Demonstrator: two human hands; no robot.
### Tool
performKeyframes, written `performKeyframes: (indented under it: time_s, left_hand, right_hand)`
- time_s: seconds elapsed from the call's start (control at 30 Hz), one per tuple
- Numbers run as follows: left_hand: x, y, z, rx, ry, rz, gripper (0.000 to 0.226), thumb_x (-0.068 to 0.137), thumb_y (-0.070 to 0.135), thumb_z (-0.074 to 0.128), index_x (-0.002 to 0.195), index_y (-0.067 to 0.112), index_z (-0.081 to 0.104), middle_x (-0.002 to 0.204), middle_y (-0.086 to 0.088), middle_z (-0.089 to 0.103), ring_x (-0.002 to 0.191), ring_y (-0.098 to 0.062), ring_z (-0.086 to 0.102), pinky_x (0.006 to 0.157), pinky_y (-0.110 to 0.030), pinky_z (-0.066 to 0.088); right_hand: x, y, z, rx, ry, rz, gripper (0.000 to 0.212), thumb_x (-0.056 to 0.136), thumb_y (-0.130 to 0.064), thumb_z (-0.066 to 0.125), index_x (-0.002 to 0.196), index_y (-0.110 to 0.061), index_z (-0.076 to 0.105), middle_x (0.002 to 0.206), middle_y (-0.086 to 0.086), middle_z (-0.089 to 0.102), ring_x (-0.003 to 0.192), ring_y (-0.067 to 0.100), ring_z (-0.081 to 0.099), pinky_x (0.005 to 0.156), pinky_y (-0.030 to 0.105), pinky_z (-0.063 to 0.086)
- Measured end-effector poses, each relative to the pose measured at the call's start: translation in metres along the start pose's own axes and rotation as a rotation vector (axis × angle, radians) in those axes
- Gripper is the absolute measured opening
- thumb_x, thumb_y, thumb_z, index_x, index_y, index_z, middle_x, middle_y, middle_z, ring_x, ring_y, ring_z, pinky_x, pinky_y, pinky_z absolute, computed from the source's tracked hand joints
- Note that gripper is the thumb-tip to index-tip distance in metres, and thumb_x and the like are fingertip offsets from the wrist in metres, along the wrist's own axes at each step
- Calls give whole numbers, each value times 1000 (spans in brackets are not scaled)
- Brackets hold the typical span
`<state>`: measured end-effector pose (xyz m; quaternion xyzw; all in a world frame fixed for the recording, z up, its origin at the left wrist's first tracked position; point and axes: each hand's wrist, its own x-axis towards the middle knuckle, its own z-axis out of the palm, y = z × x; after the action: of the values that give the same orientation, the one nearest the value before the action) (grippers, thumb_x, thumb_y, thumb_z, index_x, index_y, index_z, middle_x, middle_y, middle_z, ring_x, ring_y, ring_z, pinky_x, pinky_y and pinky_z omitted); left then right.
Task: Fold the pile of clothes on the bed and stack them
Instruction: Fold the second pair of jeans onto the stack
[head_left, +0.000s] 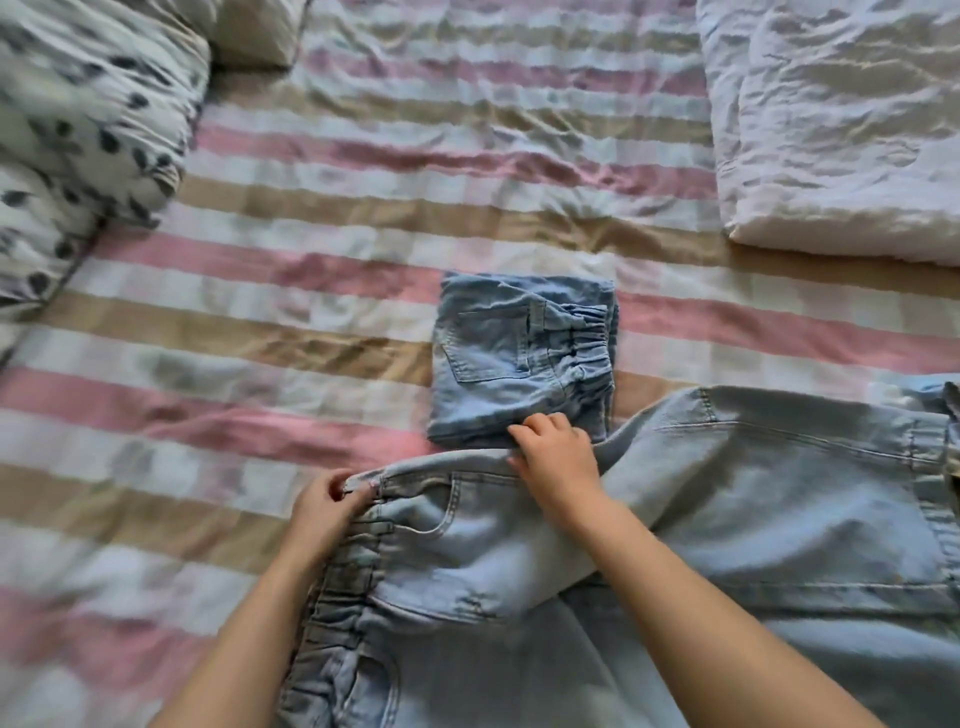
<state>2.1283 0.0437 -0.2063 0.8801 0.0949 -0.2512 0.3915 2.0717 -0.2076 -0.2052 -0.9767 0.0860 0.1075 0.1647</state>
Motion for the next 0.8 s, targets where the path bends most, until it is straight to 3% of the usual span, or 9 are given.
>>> performKeyframes:
  time_s: [0.07,0.13,0.2,0.27,0.37,0.47,0.6,0.7,0.8]
  left_hand:
    - [-1,2,-4,-64,-68,90,2,85,9,65,83,9,65,74,-3,62,75,-17,55,60,-15,42]
    - [-4,-1,-9,-92,-50,179,4,85,10,64,82,11,62,70,1,59,68,-14,53,63,-23,42]
    - [-7,-2,-21,-87,60,287,8,84,11,64,83,17,60,71,5,61,65,-4,55,64,-22,43]
    - [-4,0,-34,-133,149,350,11,85,11,64,85,21,61,75,6,64,68,-4,59,65,-22,46]
    - [19,7,-49,-188,236,324,7,86,8,62,90,14,61,82,-6,66,76,-23,61,69,-35,47]
    - [49,10,-53,-133,314,298,5,86,8,62,90,7,60,82,-14,63,77,-25,58,67,-34,43]
    - [78,2,-44,-51,284,218,18,84,13,66,97,1,61,91,-17,65,83,-24,58,71,-31,42]
    - [73,-8,-39,-121,244,118,35,85,18,65,114,2,53,107,-14,60,96,-24,56,83,-32,42]
    - [29,-34,-34,-174,220,92,42,86,15,64,123,4,47,111,-8,57,97,-20,54,87,-32,43]
  right_hand:
    - [7,-3,3,-57,-44,63,30,91,-39,49,116,-24,54,120,-2,54,117,22,39,90,35,32]
    - [6,-2,-3,-3,-32,96,22,91,-39,50,105,-25,60,113,-5,58,113,19,42,91,34,29]
    - [3,-7,-13,90,69,70,17,90,-35,54,96,-21,62,103,-5,64,105,19,50,93,35,29]
    - [5,-21,-25,186,260,-10,12,85,-27,62,84,-15,64,88,0,68,90,23,59,89,38,34]
    - [32,-45,-33,211,381,-2,9,84,-21,62,84,-13,68,86,1,69,87,24,59,87,37,34]
    - [63,-56,-25,171,304,73,17,91,-26,52,99,-21,67,102,-3,67,102,22,52,95,33,25]
    - [75,-54,-13,132,239,112,23,92,-21,50,111,-26,63,114,-4,63,112,20,47,105,38,22]
    - [42,-47,-17,263,427,91,26,82,-9,62,107,-16,66,108,3,64,107,27,53,102,47,32]
    - [-36,-36,-6,428,590,153,25,79,-3,62,102,-10,68,103,6,64,99,25,55,92,34,41]
